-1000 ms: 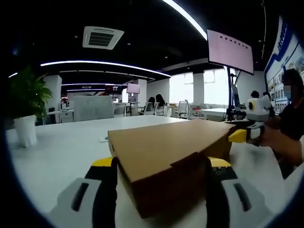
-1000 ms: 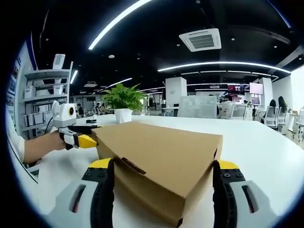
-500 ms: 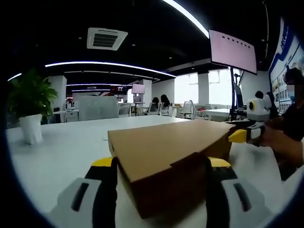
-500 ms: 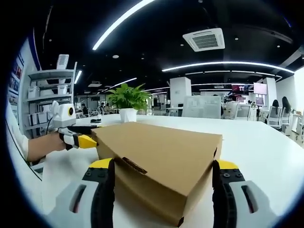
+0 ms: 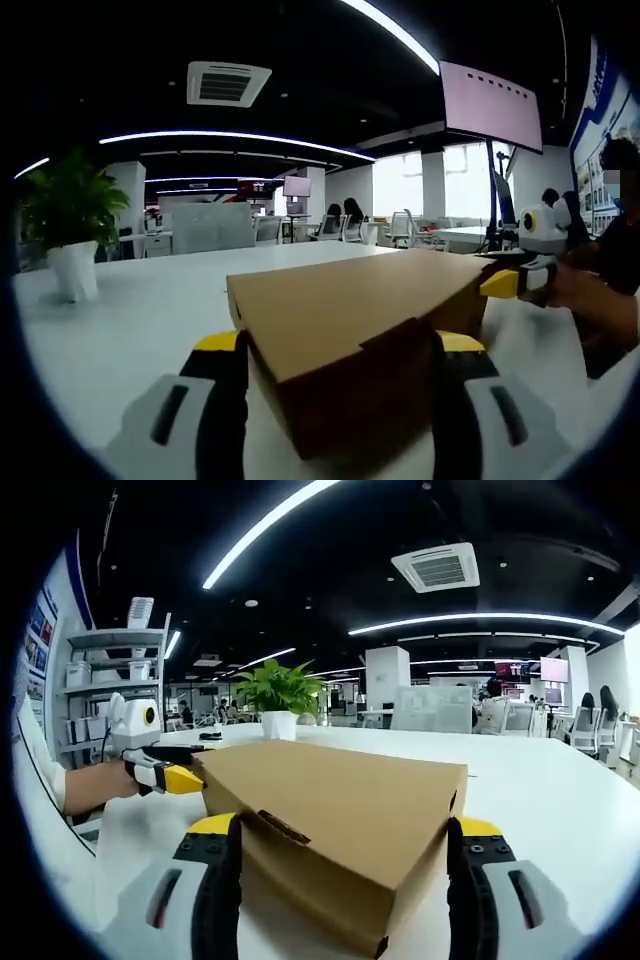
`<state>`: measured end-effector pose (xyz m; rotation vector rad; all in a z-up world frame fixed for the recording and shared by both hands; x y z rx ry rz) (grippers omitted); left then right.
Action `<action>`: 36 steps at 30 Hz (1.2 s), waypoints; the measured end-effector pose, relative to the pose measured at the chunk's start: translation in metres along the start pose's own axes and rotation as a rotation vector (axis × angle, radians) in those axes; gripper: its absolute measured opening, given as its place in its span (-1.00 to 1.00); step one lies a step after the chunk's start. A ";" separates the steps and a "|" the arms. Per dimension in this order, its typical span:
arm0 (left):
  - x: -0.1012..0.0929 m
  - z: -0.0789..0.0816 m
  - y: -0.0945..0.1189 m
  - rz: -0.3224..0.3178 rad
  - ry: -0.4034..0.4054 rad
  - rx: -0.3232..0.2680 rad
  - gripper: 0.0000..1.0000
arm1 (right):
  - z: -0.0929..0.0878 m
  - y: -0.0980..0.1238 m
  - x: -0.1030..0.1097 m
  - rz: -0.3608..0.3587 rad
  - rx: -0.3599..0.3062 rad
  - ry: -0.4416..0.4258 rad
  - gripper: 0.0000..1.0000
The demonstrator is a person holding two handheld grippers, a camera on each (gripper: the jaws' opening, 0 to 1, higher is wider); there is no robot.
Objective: Operate the shoe box by opening the lid, removing the specified soft item, and placing it in the target area until the item is outside and the box remains undamaged.
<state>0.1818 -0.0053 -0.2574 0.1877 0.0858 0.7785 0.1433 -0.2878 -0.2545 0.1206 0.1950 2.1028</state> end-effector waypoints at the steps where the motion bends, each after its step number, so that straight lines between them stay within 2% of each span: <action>1: -0.001 0.000 0.001 0.002 0.000 0.000 0.50 | 0.000 0.001 0.000 0.002 0.003 0.001 0.72; 24: -0.016 -0.006 0.027 0.024 -0.011 0.013 0.48 | -0.004 0.014 0.015 0.030 -0.010 0.007 0.73; 29: -0.019 -0.007 0.031 0.032 -0.009 0.008 0.48 | -0.004 0.013 0.012 0.033 -0.008 0.006 0.73; 36: -0.022 -0.009 0.036 0.033 -0.035 0.015 0.47 | -0.005 0.016 0.015 0.035 -0.009 0.007 0.73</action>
Point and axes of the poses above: the point that each gripper's makers call its tool centre point, and the gripper's own axes: y roughly backward along the fingers, x roughly to its left, z roughly out of its top, the point moved 8 cm from there along y, roughly backward along the fingers, and after that the axes turned 5 degrees about x, right-handed, at the moved point
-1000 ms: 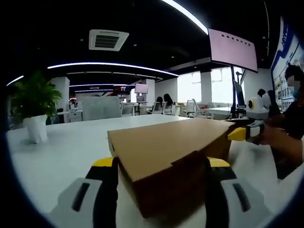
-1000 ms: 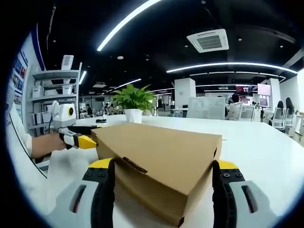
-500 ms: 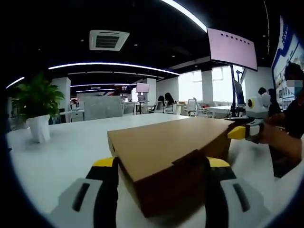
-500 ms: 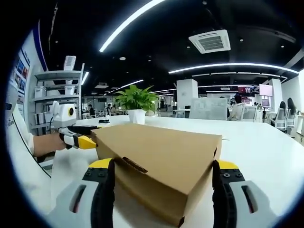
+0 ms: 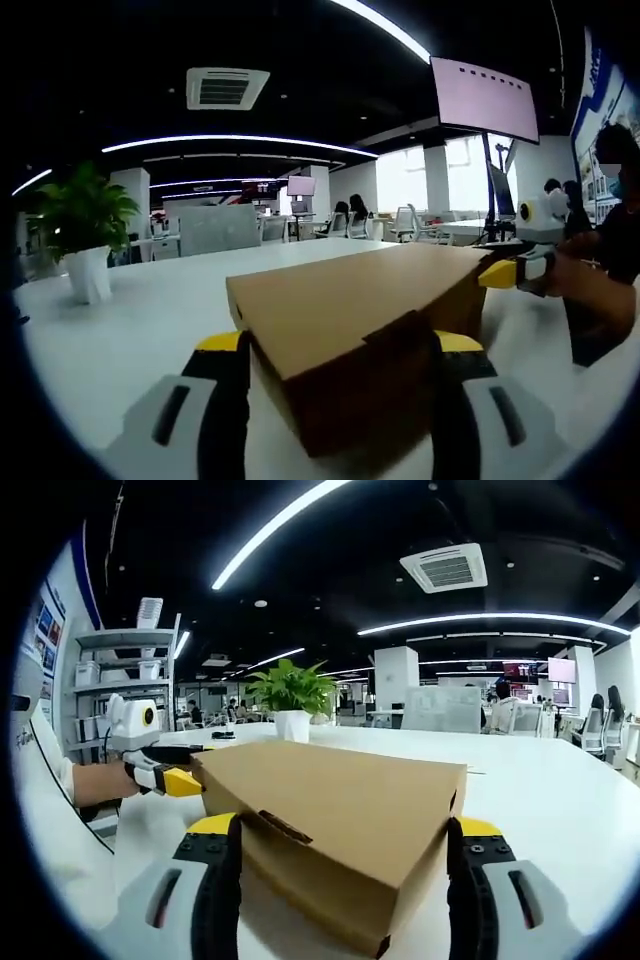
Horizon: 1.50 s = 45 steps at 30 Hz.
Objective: Operate the shoe box by opening the lid, removing the specified soft item, and placing it in the target area until the item is outside and the box remains undamaged.
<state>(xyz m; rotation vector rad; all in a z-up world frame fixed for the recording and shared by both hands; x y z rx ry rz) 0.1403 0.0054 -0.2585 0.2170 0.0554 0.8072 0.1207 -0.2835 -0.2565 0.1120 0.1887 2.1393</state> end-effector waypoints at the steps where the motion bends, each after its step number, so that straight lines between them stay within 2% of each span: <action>1: 0.000 0.000 0.000 -0.001 0.001 0.001 0.47 | -0.001 0.001 0.003 -0.001 -0.004 0.000 0.73; 9: 0.000 -0.002 0.002 -0.016 -0.036 0.002 0.46 | -0.002 0.005 0.013 -0.014 -0.009 0.001 0.72; 16: -0.001 -0.004 0.007 -0.018 -0.046 -0.008 0.45 | -0.003 0.008 0.015 -0.013 -0.010 0.001 0.72; 21: 0.000 -0.005 0.008 -0.023 -0.046 -0.018 0.45 | -0.007 0.008 0.014 -0.017 -0.041 -0.006 0.73; 29: 0.002 -0.004 0.008 -0.030 -0.050 -0.016 0.45 | -0.005 0.008 0.014 -0.029 -0.030 -0.009 0.73; 35: 0.000 -0.005 0.009 -0.021 -0.049 -0.034 0.46 | -0.005 0.008 0.014 -0.036 -0.027 -0.004 0.73; 38: -0.002 -0.003 0.012 -0.005 -0.074 -0.072 0.43 | -0.005 0.008 0.013 -0.036 -0.022 -0.005 0.74; 41: 0.003 0.001 0.014 -0.022 -0.033 -0.088 0.39 | -0.005 0.009 0.013 -0.034 -0.021 0.003 0.73; 45: 0.002 0.000 0.014 -0.024 -0.052 -0.077 0.39 | -0.005 0.009 0.013 -0.034 -0.012 0.009 0.73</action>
Point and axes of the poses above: the point that each gripper's makers call its tool centre point, and the gripper's own axes: y roughly backward along the fingers, x roughly to its left, z roughly out of its top, the point moved 8 cm from there along y, roughly backward along the fingers, and after that the axes turned 5 degrees about x, right-handed, at the moved point
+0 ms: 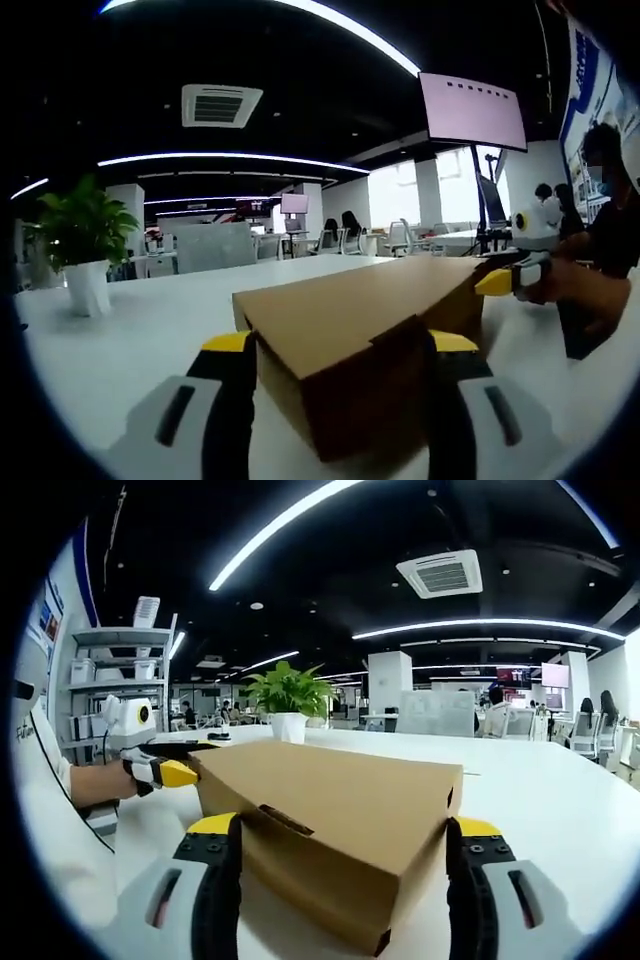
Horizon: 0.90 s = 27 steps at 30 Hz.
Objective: Operate the shoe box by opening the lid, removing the specified soft item, and placing it in the target area until the item is outside and the box remains undamaged.
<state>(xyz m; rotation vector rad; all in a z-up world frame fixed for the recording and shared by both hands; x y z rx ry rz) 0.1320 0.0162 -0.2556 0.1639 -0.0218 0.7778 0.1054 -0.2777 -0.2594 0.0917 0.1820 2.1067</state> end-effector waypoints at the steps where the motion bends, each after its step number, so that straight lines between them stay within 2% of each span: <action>1: -0.001 0.000 0.000 -0.002 -0.006 0.001 0.41 | 0.000 0.000 0.000 0.000 0.001 0.001 0.72; 5: -0.001 0.001 0.003 -0.009 0.001 0.007 0.40 | -0.001 0.004 0.001 -0.005 0.004 0.043 0.67; 6: 0.002 0.005 0.005 0.008 -0.063 -0.007 0.36 | -0.002 0.006 0.002 0.005 0.001 0.075 0.66; 7: 0.002 0.008 0.007 0.020 -0.094 -0.028 0.34 | -0.002 0.009 0.003 0.010 0.001 0.078 0.65; 10: 0.002 0.012 0.013 0.013 -0.113 -0.044 0.35 | -0.002 0.016 0.005 0.026 0.001 0.102 0.60; 12: 0.002 0.017 0.015 -0.006 -0.139 -0.090 0.41 | 0.003 0.022 0.000 -0.021 -0.045 0.174 0.47; 14: 0.003 0.018 0.016 0.004 -0.175 -0.078 0.47 | 0.006 0.026 -0.001 -0.029 -0.066 0.179 0.38; 15: 0.003 0.018 0.017 0.001 -0.219 -0.064 0.46 | 0.008 0.028 -0.003 -0.030 -0.066 0.169 0.38; 18: -0.003 0.019 0.018 -0.052 -0.290 -0.068 0.25 | 0.014 0.031 -0.005 -0.038 -0.069 0.188 0.38; 19: -0.006 0.020 0.019 -0.061 -0.315 -0.069 0.24 | 0.015 0.031 -0.005 -0.038 -0.070 0.193 0.38; 22: -0.010 0.023 0.018 -0.076 -0.312 -0.056 0.33 | 0.019 0.036 -0.005 -0.028 -0.088 0.207 0.36; 25: -0.009 0.027 0.019 -0.070 -0.347 -0.048 0.33 | 0.022 0.040 -0.003 -0.015 -0.112 0.229 0.12; 26: -0.007 0.031 0.022 -0.078 -0.347 -0.050 0.33 | 0.023 0.041 -0.002 -0.001 -0.110 0.237 0.12; 27: -0.008 0.033 0.023 -0.108 -0.298 -0.062 0.32 | 0.025 0.043 -0.002 0.004 -0.109 0.243 0.15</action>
Point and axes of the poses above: the point that each gripper's makers call its tool centre point, and the gripper's own axes: y roughly backward along the fingers, x roughly to its left, z roughly out of its top, the point moved 8 cm from there along y, roughly backward along the fingers, and after that the axes turned 5 degrees about x, right-handed, at the moved point
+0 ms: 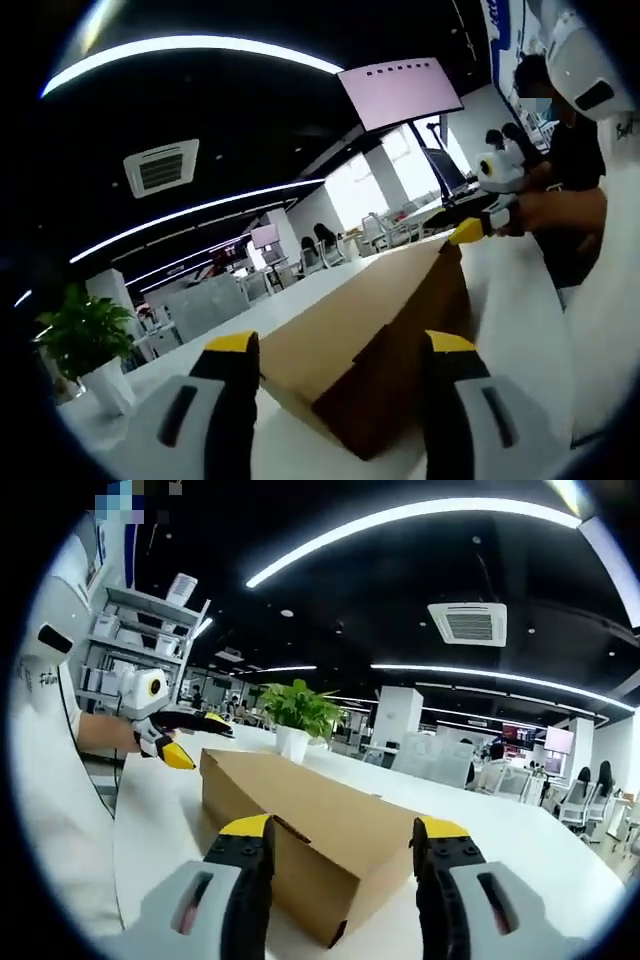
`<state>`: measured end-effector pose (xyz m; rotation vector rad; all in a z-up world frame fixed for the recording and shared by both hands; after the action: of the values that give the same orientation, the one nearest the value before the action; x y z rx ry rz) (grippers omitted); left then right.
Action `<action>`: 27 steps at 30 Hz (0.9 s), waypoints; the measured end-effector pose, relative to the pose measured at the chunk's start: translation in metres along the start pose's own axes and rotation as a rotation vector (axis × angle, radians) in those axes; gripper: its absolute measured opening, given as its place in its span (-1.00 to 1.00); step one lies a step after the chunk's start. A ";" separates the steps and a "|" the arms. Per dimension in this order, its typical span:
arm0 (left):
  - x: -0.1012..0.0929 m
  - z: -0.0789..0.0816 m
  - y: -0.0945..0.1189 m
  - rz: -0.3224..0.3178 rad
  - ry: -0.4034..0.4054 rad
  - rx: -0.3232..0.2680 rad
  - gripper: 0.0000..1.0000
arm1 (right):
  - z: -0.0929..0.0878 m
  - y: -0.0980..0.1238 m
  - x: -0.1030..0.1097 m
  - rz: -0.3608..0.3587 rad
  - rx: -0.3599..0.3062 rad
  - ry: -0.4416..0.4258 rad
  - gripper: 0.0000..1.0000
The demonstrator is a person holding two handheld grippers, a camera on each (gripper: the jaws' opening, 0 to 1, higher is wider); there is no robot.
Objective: Operate the shoe box by opening the lid, removing the specified soft item, and placing it in the target area until the item is outside and the box remains undamaged.
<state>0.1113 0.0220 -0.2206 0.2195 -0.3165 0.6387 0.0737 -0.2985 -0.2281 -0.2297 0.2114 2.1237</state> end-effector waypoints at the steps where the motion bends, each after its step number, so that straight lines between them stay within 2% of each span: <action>1: 0.001 0.003 0.003 -0.026 0.043 -0.019 0.32 | 0.001 0.001 0.001 0.003 0.000 0.013 0.15; 2: 0.002 0.005 0.005 -0.039 0.049 -0.034 0.31 | 0.004 0.002 0.000 -0.001 -0.012 0.047 0.13; 4: 0.005 0.009 0.009 -0.042 0.005 -0.061 0.23 | 0.008 0.004 0.002 0.001 -0.028 0.116 0.13; 5: 0.004 0.011 0.012 -0.062 -0.023 -0.075 0.20 | 0.008 0.005 0.002 0.004 -0.025 0.119 0.14; 7: 0.003 0.013 0.016 -0.077 -0.046 -0.054 0.23 | 0.012 0.006 0.005 0.029 -0.017 0.146 0.17; 9: 0.002 0.015 0.019 -0.059 -0.127 -0.049 0.23 | 0.016 0.006 0.008 0.064 -0.022 0.192 0.19; 10: 0.003 0.017 0.020 -0.015 -0.228 -0.053 0.21 | 0.018 0.006 0.009 0.076 -0.019 0.207 0.20; 11: 0.001 0.017 0.020 -0.016 -0.267 -0.057 0.21 | 0.019 0.006 0.010 0.085 -0.021 0.218 0.19; 12: -0.001 0.017 0.020 -0.048 -0.276 -0.061 0.22 | 0.022 0.007 0.011 0.083 -0.043 0.257 0.18; 13: -0.004 0.018 0.021 -0.090 -0.255 -0.077 0.26 | 0.024 0.008 0.011 0.078 -0.060 0.277 0.17; 14: -0.003 0.020 0.021 -0.099 -0.229 -0.091 0.26 | 0.025 0.009 0.011 0.085 -0.072 0.283 0.17; 17: 0.005 0.023 0.024 -0.035 -0.245 -0.099 0.24 | 0.027 0.014 0.011 0.088 -0.090 0.305 0.14; 19: 0.005 0.026 0.026 -0.056 -0.193 -0.134 0.22 | 0.028 0.016 0.011 0.095 -0.093 0.297 0.14; 20: 0.003 0.030 0.029 -0.098 -0.105 -0.162 0.20 | 0.028 0.017 0.011 0.095 -0.095 0.296 0.14; 21: 0.004 0.030 0.029 -0.098 -0.114 -0.169 0.18 | 0.028 0.017 0.011 0.093 -0.095 0.298 0.14; 23: 0.005 0.029 0.029 -0.075 -0.156 -0.156 0.19 | 0.027 0.018 0.011 0.098 -0.078 0.313 0.14; 24: 0.005 0.024 0.027 -0.083 -0.215 -0.114 0.19 | 0.026 0.018 0.011 0.101 -0.071 0.319 0.14; 26: 0.006 0.016 0.025 -0.071 -0.272 -0.039 0.17 | 0.026 0.019 0.014 0.109 -0.059 0.341 0.13; 27: 0.006 0.013 0.024 -0.064 -0.301 -0.027 0.13 | 0.026 0.018 0.015 0.117 -0.053 0.352 0.12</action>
<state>0.0985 0.0406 -0.2042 0.2997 -0.6045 0.5379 0.0480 -0.2896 -0.2058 -0.6376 0.3826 2.1948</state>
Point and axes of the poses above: the point that each gripper's makers call its tool centre point, and the gripper's own axes: y roughly backward along the fingers, x roughly to its left, z roughly out of its top, the point moved 8 cm from there along y, roughly backward along the fingers, and after that the axes turned 5 degrees about x, right-handed, at the moved point
